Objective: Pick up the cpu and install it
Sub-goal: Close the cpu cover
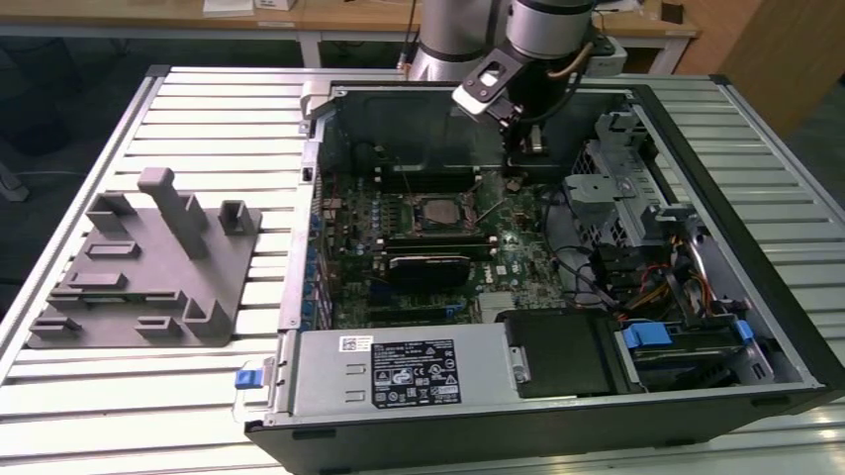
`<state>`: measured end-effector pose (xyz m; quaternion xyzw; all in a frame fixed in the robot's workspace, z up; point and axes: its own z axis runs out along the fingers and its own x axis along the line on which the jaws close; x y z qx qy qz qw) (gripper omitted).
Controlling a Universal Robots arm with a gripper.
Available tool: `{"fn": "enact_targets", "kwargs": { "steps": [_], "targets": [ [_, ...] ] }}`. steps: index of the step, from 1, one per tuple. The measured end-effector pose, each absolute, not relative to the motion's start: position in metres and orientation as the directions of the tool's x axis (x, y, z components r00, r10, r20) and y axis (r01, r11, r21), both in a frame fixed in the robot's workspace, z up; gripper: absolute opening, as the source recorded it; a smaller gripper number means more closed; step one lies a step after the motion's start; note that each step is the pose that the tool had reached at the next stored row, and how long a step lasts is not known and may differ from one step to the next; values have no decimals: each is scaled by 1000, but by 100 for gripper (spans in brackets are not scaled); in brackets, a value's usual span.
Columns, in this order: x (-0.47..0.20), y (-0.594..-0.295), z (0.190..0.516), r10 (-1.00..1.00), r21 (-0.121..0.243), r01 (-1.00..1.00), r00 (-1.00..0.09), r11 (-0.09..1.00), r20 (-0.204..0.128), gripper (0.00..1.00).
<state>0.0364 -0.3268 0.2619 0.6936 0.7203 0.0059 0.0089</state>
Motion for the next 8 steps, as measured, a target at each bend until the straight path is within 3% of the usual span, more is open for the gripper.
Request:
{"fn": "enact_targets", "kwargs": {
  "steps": [8],
  "targets": [
    [46,-326,251,999,19,999,-38,38,-6,11]
  ]
}}
